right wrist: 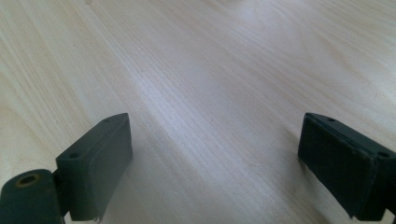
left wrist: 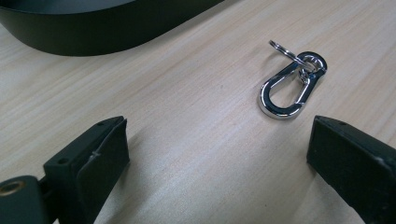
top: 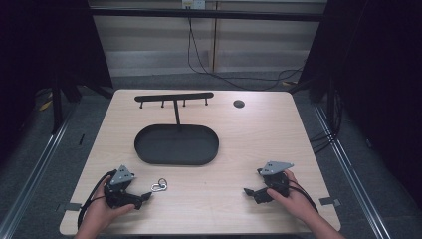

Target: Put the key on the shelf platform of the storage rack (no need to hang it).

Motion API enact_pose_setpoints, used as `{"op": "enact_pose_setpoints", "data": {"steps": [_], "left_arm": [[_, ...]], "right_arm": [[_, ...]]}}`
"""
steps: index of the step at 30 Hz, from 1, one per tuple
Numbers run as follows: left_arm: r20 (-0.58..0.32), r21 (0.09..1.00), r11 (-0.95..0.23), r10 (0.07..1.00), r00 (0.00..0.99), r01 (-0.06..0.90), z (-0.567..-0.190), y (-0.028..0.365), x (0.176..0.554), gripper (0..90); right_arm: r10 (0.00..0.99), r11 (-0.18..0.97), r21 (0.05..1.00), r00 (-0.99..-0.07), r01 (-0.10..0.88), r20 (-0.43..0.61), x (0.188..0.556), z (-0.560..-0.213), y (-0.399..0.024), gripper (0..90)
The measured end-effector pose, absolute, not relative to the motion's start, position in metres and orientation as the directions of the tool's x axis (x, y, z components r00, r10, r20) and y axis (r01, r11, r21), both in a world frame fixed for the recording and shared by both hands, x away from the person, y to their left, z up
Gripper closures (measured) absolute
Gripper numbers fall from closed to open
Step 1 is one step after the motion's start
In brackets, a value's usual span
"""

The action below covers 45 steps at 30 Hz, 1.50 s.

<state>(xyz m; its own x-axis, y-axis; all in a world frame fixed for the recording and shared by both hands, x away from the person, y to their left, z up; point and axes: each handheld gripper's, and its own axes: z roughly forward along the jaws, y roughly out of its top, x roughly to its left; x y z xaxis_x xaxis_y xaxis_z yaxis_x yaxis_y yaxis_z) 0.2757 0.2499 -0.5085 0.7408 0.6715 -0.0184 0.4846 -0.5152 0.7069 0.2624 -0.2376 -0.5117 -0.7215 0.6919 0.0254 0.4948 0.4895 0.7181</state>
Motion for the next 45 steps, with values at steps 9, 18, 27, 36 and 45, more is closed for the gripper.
{"op": "enact_pose_setpoints", "data": {"steps": [9,18,27,36,45], "left_arm": [[-0.020,0.703,-0.514,0.677,0.735,0.492,-0.507,0.250,0.274,8.3],[-0.033,0.580,-0.598,0.661,0.750,0.553,-0.490,0.239,0.272,22.8],[-0.045,0.487,-0.682,0.605,0.795,0.546,-0.472,0.226,0.277,26.4],[-0.038,0.451,-0.723,0.570,0.821,0.523,-0.458,0.215,0.280,29.5],[-0.036,0.407,-0.754,0.551,0.834,0.515,-0.456,0.203,0.290,32.7]], "right_arm": [[0.692,0.490,0.718,-0.722,0.494,0.025,0.262,-0.512,-0.238,9.5],[0.692,0.490,0.718,-0.722,0.494,0.025,0.262,-0.512,-0.238,9.5],[0.693,0.489,0.718,-0.721,0.494,0.024,0.262,-0.512,-0.238,9.5],[0.697,0.487,0.719,-0.717,0.496,0.023,0.261,-0.512,-0.238,9.5],[0.697,0.487,0.719,-0.717,0.497,0.023,0.261,-0.512,-0.238,9.6]]}}
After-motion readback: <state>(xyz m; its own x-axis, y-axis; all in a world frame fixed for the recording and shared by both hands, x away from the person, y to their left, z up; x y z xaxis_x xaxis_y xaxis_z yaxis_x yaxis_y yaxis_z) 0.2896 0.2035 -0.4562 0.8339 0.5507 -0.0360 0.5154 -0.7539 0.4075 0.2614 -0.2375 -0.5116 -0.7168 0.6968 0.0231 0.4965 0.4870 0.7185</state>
